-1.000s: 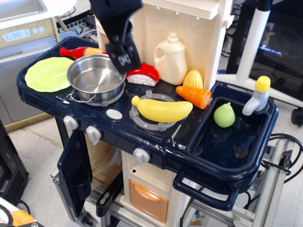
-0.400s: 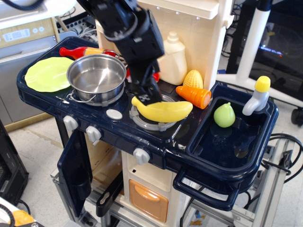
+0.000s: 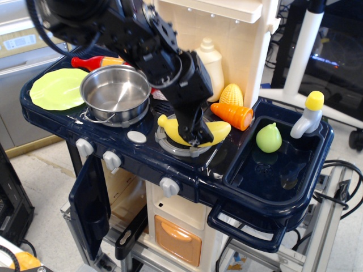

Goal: Put banana in pot or pan

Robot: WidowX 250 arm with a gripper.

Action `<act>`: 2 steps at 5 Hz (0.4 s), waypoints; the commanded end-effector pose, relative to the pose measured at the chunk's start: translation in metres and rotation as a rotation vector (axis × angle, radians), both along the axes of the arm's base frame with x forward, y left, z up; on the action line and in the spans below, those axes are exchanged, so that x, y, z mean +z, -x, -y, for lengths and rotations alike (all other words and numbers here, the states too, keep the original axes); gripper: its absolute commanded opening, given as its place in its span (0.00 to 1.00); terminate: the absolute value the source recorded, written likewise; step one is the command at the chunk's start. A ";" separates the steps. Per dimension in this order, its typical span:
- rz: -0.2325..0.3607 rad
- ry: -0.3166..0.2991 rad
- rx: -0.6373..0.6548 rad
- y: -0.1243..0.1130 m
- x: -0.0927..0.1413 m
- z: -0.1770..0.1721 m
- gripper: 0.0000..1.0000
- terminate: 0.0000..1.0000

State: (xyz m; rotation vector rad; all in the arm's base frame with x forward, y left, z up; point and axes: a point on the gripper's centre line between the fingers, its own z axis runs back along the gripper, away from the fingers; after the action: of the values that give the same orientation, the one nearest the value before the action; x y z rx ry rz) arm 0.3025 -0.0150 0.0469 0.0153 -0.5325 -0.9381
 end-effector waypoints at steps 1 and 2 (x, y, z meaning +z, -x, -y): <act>-0.008 0.025 0.087 0.003 -0.020 -0.002 1.00 0.00; -0.040 0.064 0.120 0.006 -0.027 0.001 0.00 0.00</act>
State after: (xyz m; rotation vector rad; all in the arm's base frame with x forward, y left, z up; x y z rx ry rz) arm 0.2998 -0.0208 0.0187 -0.0398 -0.5016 -0.8068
